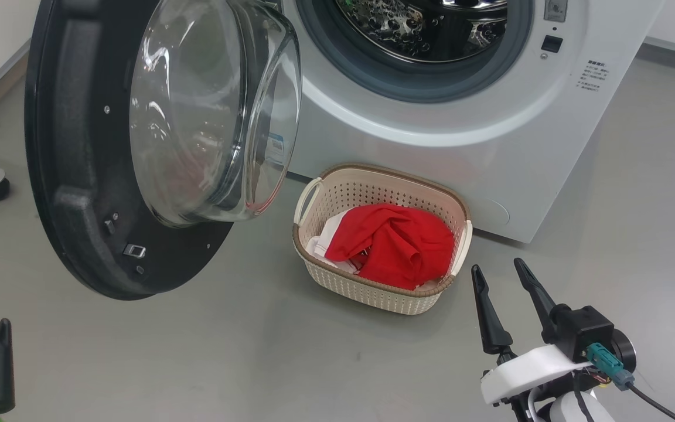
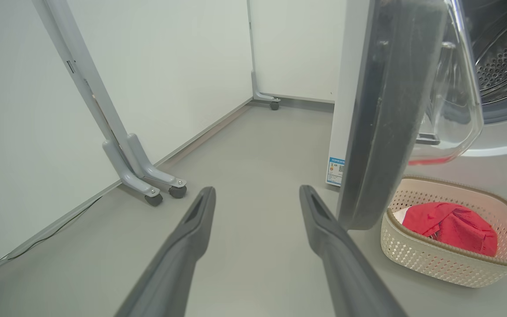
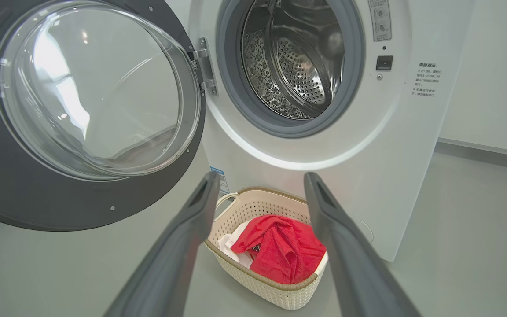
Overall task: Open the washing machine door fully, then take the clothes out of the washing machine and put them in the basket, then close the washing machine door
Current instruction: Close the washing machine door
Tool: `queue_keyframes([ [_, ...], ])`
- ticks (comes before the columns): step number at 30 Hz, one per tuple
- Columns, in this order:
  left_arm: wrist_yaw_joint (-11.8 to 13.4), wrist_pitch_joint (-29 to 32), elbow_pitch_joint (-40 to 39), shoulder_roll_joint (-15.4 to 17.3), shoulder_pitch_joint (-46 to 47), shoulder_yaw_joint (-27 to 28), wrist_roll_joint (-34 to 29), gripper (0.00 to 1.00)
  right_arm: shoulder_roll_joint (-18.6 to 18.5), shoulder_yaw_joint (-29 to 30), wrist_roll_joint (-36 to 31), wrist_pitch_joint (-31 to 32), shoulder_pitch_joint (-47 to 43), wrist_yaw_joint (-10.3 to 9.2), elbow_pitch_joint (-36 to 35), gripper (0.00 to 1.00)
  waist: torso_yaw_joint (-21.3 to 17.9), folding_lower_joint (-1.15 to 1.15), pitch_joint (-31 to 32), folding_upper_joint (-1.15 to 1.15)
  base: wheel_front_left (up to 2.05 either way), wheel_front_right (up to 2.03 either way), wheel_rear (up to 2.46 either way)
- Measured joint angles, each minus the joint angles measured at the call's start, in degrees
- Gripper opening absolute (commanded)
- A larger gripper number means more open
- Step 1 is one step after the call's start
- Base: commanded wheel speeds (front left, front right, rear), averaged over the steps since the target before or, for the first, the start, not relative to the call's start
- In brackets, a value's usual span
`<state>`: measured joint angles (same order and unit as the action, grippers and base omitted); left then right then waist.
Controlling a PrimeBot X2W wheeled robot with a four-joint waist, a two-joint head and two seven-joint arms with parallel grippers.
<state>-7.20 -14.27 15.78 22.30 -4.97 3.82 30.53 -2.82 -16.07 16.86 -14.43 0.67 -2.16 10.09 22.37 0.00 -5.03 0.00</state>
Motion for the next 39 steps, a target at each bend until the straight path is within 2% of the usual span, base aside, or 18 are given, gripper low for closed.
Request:
queue_keyframes([
  [8, 0.00, -0.01, -0.93, -0.33, 0.93, 0.94, -0.54, 1.00, 0.00, -0.02, 0.00, 0.00, -0.01, -0.01, -0.11, 1.00, 0.12, 0.00, -0.32, 0.00, 0.00, 0.00, 0.00],
  [9, 0.00, -0.01, -0.98, -0.40, 0.94, 1.00, -0.54, 0.74, 0.00, -0.02, 0.00, 0.00, -0.01, -0.01, -0.13, 1.00, 0.13, 0.00, -0.35, 0.00, 0.00, 0.00, 0.00],
  [10, 0.00, -0.01, -1.04, -0.44, 0.94, 1.01, -0.54, 0.15, 0.00, -0.02, 0.00, 0.00, -0.01, -0.01, -0.14, 1.00, 0.14, 0.00, -0.39, 0.00, 0.00, 0.00, 0.00],
  [11, 0.00, -0.01, -1.19, -0.47, 0.95, 1.01, -0.54, 0.00, 0.00, -0.02, 0.00, 0.00, -0.01, -0.01, -0.14, 1.00, 0.15, 0.00, -0.43, 0.00, 0.00, 0.00, 0.00],
  [16, 0.00, -0.01, -1.83, -0.77, 1.10, 1.11, 0.02, 0.00, 0.00, -0.04, 0.00, 0.00, -0.01, -0.02, -0.15, 1.00, 0.16, 0.00, -0.63, 0.00, 0.00, 0.00, 0.00],
  [18, 0.00, -0.01, -2.32, -1.93, 1.56, 1.44, 2.96, 0.00, 0.00, -0.13, 0.00, 0.00, -0.01, -0.09, -0.22, 1.00, 0.16, 0.00, -0.80, 0.00, 0.00, 0.00, 0.00],
  [22, 0.00, -0.04, -4.24, -2.10, 4.43, 1.97, 7.65, 0.00, -0.01, -0.41, -0.24, 0.00, 0.01, -0.09, -0.37, 1.00, 0.19, 0.00, -1.56, 0.00, 0.00, 0.00, 0.00],
  [26, 0.00, -0.19, -5.05, -0.09, 6.89, 2.31, 12.16, 0.00, 0.00, -0.77, -0.55, 0.00, 0.09, -0.09, -0.35, 1.00, 0.11, 0.00, -2.46, 0.00, 0.00, 0.00, 0.00],
  [29, 0.00, 0.71, -4.95, 1.05, 8.10, 2.49, 18.27, 0.00, -0.01, -1.24, -0.82, 0.00, 0.49, -0.09, -0.27, 1.00, -0.05, 0.00, -3.15, 0.00, 0.00, 0.00, 0.00],
  [32, 0.00, 4.46, -3.96, 2.41, 9.65, 4.46, 24.74, 0.00, -0.02, -1.80, -0.97, 0.00, 1.21, -0.09, -0.07, 1.00, -0.33, 0.00, -3.91, 0.00, 0.00, 0.00, 0.00],
  [33, 0.00, 4.46, -3.96, 2.41, 9.65, 4.46, 24.74, 0.00, -0.02, -1.80, -0.97, 0.00, 1.21, -0.09, -0.07, 1.00, -0.33, 0.00, -3.91, 0.00, 0.00, 0.00, 0.00],
  [34, 0.00, 7.12, -3.49, 2.33, 11.71, 6.83, 31.04, 0.00, -0.01, -1.96, -1.51, 0.00, 1.83, -0.10, -0.08, 1.00, -0.55, 0.00, -4.46, 0.00, 0.00, 0.00, 0.00],
  [35, 0.00, 7.12, -3.49, 2.33, 11.71, 6.83, 31.04, 0.00, -0.01, -1.96, -1.51, 0.00, 1.83, -0.10, -0.08, 1.00, -0.55, 0.00, -4.46, 0.00, 0.00, 0.00, 0.00],
  [39, 0.00, 12.72, -2.13, 2.05, 16.64, 11.28, 42.39, 0.00, -0.05, -1.82, -2.12, 0.00, 2.83, -0.47, 0.12, 1.00, -1.05, 0.00, -5.57, 0.00, 0.00, 0.00, 0.00],
])
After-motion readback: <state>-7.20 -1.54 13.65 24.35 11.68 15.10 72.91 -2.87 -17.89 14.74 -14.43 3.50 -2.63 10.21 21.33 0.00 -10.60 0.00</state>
